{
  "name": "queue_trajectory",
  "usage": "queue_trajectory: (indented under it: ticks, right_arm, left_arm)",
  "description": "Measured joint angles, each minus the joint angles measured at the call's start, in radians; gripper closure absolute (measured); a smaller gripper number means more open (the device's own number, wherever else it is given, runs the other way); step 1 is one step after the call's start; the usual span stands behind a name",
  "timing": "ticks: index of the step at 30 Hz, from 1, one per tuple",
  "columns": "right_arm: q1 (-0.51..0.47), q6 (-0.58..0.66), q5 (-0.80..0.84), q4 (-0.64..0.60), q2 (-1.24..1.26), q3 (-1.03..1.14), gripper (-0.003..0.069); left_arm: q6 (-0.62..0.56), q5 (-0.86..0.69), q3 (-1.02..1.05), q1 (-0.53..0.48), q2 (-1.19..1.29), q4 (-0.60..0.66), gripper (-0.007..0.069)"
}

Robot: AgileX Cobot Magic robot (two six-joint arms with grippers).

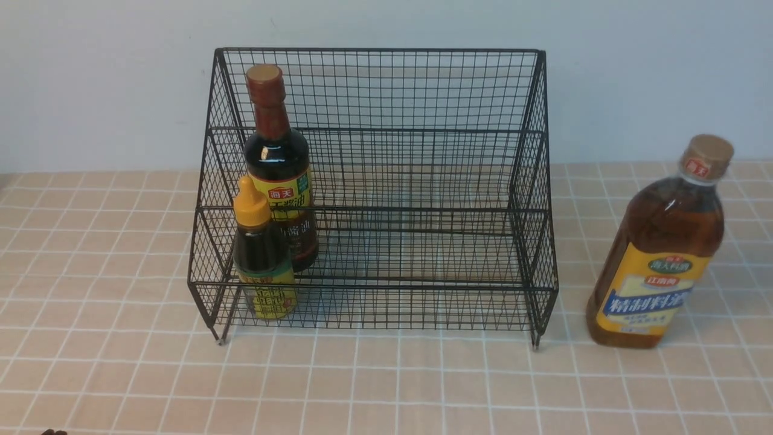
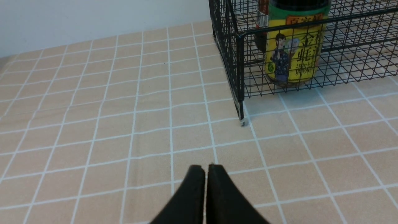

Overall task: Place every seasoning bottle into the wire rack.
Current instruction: Use the right arm to grab the condiment bottle closest to it

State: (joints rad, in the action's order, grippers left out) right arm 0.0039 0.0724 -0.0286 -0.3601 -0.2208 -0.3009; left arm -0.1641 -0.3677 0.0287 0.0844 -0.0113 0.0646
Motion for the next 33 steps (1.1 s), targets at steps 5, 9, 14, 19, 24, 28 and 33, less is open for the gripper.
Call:
queue_trajectory:
  ticks: [5, 9, 14, 19, 24, 28, 33]
  right_arm:
    - [0.000, 0.002, 0.102, 0.090, -0.286, -0.172, 0.0619]
    - [0.000, 0.007, 0.135, 0.096, -0.473, -0.283, 0.0549]
    - [0.041, 0.010, 0.155, 0.089, -0.611, -0.380, 0.0433]
    - [0.159, 0.040, 0.146, 0.098, -0.754, -0.445, 0.0234]
    - [0.176, 0.062, 0.115, 0.105, -0.853, -0.446, 0.0088]
    - [0.176, 0.072, 0.112, 0.108, -0.924, -0.446, 0.0042]
    - [0.176, 0.088, 0.117, 0.111, -0.997, -0.446, 0.0046]
  left_arm:
    - [0.000, -0.001, 0.000, 0.000, 0.000, 0.000, 0.0631]
    - [0.000, -0.001, 0.000, 0.000, 0.000, 0.000, 0.0631]
    - [0.000, -0.001, -0.001, 0.000, 0.000, 0.000, 0.0631]
    - [0.002, -0.001, -0.001, 0.000, 0.000, 0.000, 0.0631]
    - [0.003, -0.001, -0.001, 0.000, 0.000, 0.000, 0.0631]
    - [0.003, -0.002, -0.001, 0.000, 0.000, 0.000, 0.0631]
    - [0.003, -0.002, -0.001, 0.000, 0.000, 0.000, 0.0631]
